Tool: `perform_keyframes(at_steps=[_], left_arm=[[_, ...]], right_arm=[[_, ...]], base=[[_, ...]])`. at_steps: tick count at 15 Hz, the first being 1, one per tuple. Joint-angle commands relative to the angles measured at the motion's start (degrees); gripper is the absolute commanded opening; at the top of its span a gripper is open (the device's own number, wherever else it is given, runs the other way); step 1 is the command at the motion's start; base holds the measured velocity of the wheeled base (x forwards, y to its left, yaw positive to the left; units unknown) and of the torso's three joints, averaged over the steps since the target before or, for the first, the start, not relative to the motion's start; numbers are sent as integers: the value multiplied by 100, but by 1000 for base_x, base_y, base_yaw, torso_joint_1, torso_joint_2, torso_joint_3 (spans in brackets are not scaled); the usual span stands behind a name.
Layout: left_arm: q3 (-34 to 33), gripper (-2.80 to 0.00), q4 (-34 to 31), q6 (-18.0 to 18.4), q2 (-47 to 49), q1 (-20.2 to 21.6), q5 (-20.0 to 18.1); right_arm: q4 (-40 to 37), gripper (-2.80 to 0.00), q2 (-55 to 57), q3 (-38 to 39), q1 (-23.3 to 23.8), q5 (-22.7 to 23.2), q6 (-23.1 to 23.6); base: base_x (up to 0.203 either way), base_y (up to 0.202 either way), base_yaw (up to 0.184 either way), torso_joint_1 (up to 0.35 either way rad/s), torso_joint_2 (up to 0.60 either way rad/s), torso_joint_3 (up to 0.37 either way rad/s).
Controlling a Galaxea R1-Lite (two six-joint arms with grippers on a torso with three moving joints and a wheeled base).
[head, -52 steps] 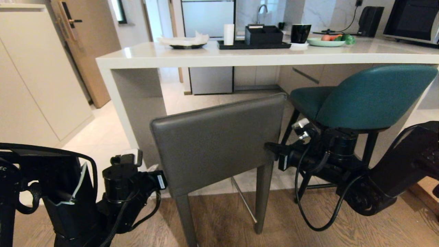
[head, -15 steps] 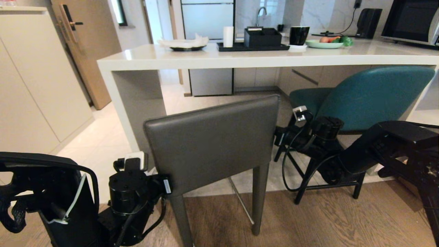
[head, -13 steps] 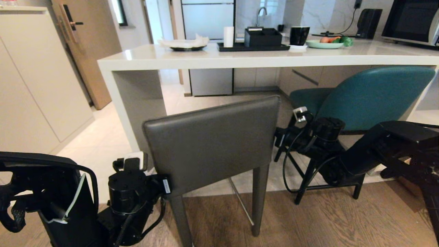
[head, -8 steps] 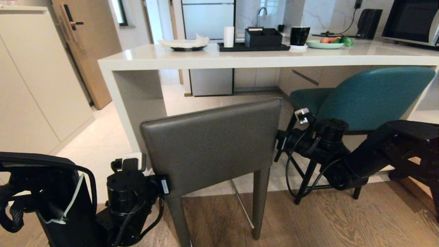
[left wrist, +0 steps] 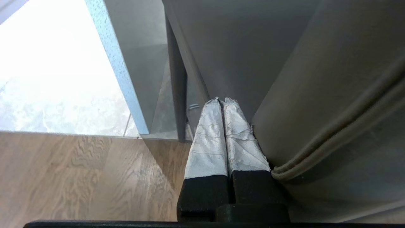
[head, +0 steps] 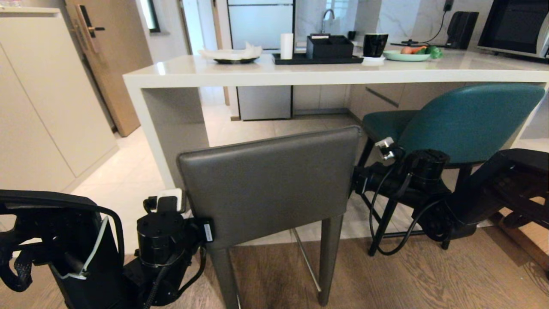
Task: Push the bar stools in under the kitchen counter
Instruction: Push the gray chair back under the dining table
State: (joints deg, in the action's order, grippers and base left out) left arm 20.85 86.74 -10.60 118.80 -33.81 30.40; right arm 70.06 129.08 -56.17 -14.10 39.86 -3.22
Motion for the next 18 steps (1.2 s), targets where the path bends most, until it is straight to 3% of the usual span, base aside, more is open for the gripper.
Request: perform_keyframes(at_steps=[1, 9, 13, 18], left_arm=[[72, -280, 93, 31, 56, -134, -18], [840, -280, 93, 214, 612, 8, -32], [864, -280, 93, 349, 667, 544, -204], [1191, -280, 93, 581, 845, 1408, -809]], right_arm=[[43, -280, -40, 19, 22, 67, -3], [201, -280, 45, 36, 127, 210, -3], [201, -280, 215, -114, 105, 219, -19], [184, -280, 363, -237, -34, 163, -39]], base=[[0, 0, 0, 0, 0, 0], [0, 0, 0, 0, 0, 0], [0, 0, 0, 0, 0, 0], [0, 0, 0, 0, 0, 0]])
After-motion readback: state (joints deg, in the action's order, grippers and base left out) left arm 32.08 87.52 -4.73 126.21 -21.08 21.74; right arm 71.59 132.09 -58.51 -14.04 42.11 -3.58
